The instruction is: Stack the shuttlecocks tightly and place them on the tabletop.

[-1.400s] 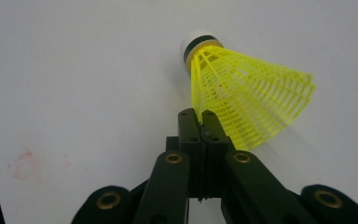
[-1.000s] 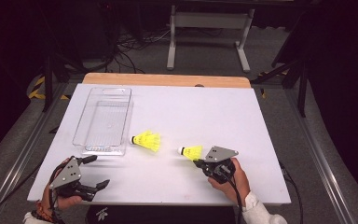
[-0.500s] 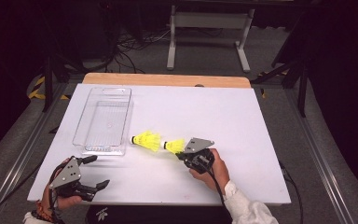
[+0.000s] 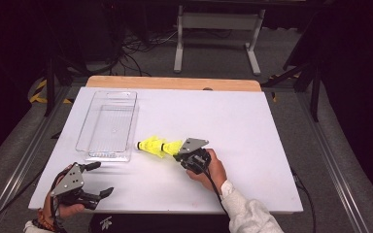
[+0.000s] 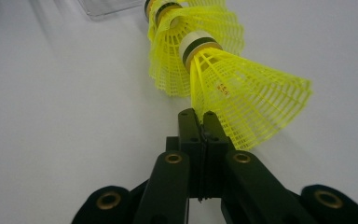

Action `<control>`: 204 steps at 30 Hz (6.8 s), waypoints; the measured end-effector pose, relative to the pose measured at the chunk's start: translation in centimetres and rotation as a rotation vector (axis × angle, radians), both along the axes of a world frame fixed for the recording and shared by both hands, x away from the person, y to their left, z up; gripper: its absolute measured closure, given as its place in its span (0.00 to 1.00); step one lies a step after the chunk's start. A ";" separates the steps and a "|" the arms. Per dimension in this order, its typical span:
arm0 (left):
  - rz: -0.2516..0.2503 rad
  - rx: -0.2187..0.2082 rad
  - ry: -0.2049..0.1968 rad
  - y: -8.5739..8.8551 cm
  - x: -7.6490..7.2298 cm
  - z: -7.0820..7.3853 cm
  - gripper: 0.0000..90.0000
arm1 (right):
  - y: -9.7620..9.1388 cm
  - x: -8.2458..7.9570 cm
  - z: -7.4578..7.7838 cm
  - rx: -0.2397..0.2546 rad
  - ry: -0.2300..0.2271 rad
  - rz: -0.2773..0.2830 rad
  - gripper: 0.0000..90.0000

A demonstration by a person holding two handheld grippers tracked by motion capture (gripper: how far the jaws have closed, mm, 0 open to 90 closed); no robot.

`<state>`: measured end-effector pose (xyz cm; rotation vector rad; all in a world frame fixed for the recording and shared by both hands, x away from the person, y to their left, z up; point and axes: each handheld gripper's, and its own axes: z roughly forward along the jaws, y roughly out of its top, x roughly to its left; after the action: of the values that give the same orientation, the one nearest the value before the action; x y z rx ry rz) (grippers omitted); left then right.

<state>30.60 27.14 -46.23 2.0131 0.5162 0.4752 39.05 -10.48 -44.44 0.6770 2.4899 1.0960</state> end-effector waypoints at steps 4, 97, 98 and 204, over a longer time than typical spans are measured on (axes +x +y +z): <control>0.000 0.001 0.002 0.0 0.0 0.0 0.09 | 0.3 0.6 -0.2 -0.013 0.009 0.024 1.00; -0.006 -0.039 -0.017 -0.1 0.1 0.3 0.06 | -2.0 0.6 2.2 0.105 -0.080 -0.037 0.12; -0.009 -0.032 -0.016 -0.1 0.1 0.3 0.06 | -1.7 0.5 2.0 0.095 -0.077 -0.037 0.12; -0.012 -0.017 -0.003 0.1 -0.3 0.0 0.06 | -1.5 1.6 4.4 0.199 -0.146 -0.120 0.96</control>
<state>30.25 27.26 -46.24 1.9974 0.5046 0.4653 40.61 -11.99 -40.07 0.7616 2.2087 1.3098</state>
